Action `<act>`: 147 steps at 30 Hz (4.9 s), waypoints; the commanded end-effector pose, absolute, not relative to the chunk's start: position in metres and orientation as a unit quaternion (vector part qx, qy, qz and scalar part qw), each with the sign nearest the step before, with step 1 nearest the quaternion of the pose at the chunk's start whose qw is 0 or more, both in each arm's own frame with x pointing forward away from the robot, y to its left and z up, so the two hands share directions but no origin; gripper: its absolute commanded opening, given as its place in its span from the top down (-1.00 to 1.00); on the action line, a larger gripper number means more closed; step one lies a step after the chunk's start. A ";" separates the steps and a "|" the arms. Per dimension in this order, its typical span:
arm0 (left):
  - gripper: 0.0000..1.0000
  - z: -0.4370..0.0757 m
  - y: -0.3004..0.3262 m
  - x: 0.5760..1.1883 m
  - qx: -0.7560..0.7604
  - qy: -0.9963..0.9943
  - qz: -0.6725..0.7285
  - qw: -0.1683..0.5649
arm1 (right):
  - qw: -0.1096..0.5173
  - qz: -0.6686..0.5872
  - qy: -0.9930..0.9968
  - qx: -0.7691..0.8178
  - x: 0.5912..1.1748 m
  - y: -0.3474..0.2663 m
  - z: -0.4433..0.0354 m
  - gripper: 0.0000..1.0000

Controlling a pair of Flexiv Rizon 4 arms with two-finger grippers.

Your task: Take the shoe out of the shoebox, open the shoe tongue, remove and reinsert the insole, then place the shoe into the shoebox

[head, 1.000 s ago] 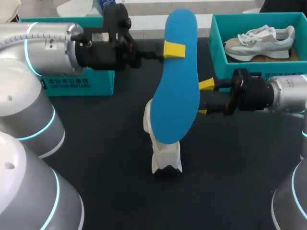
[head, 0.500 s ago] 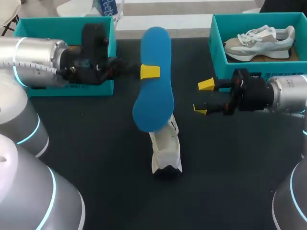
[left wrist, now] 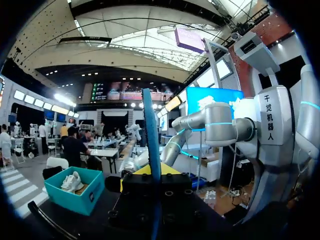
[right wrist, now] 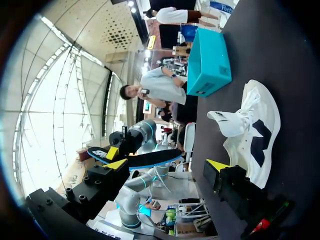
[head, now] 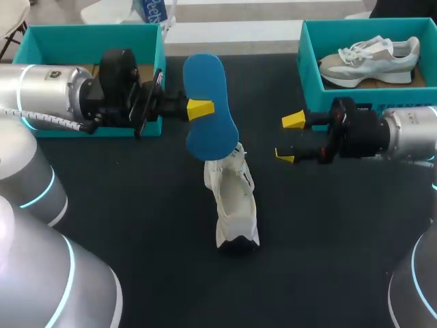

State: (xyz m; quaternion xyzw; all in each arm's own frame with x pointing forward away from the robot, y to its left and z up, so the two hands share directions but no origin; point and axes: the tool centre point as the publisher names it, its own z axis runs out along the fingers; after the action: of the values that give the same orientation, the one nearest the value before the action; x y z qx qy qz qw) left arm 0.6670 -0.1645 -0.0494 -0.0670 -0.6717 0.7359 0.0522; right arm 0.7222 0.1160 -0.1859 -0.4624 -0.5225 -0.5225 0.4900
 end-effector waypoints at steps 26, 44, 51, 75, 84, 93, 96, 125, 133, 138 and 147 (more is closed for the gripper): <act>1.00 -0.110 -0.159 0.662 -0.437 -0.565 0.642 -0.278 | 0.489 -0.523 -0.522 -0.463 0.721 0.117 -0.187 -1.00; 1.00 -0.162 -0.170 0.665 -0.520 -0.496 0.532 -0.449 | 0.485 -0.522 -0.526 -0.465 0.723 0.125 -0.182 -1.00; 1.00 -0.166 -0.178 0.666 -0.538 -0.485 0.510 -0.464 | 0.516 -0.493 -0.526 -0.463 0.726 0.147 -0.178 -1.00; 1.00 -0.173 -0.233 0.676 -0.566 -0.451 0.480 -0.496 | 0.518 -0.489 -0.528 -0.462 0.719 0.180 -0.164 0.18; 1.00 -0.177 -0.235 0.673 -0.554 -0.458 0.482 -0.502 | 0.512 -0.493 -0.524 -0.470 0.721 0.178 -0.166 0.95; -0.04 -0.173 -0.234 0.665 -0.552 -0.458 0.495 -0.490 | 0.515 -0.489 -0.521 -0.473 0.725 0.177 -0.170 1.00; -1.00 -0.170 -0.229 0.664 -0.551 -0.458 0.497 -0.490 | 0.515 -0.488 -0.519 -0.477 0.726 0.174 -0.173 1.00; -1.00 -0.155 -0.156 0.709 -0.577 -0.576 0.374 -0.443 | 0.534 -0.480 -0.482 -0.502 0.726 0.162 -0.214 1.00; -1.00 -0.153 -0.160 0.715 -0.610 -0.618 0.319 -0.380 | 0.535 -0.482 -0.478 -0.502 0.725 0.162 -0.217 1.00; -1.00 -0.151 -0.160 0.716 -0.617 -0.652 0.279 -0.340 | 0.536 -0.483 -0.477 -0.502 0.725 0.162 -0.218 1.00; -1.00 -0.149 -0.158 0.719 -0.621 -0.662 0.249 -0.337 | 0.539 -0.481 -0.475 -0.502 0.729 0.163 -0.221 1.00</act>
State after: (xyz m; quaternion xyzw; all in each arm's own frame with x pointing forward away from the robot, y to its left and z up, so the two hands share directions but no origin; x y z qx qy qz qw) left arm 0.7193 -0.1569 -0.1505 -0.6116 -0.6489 0.2724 -0.3614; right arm 0.7270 0.1602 -0.2184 -0.5036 -0.4746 -0.4816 0.5378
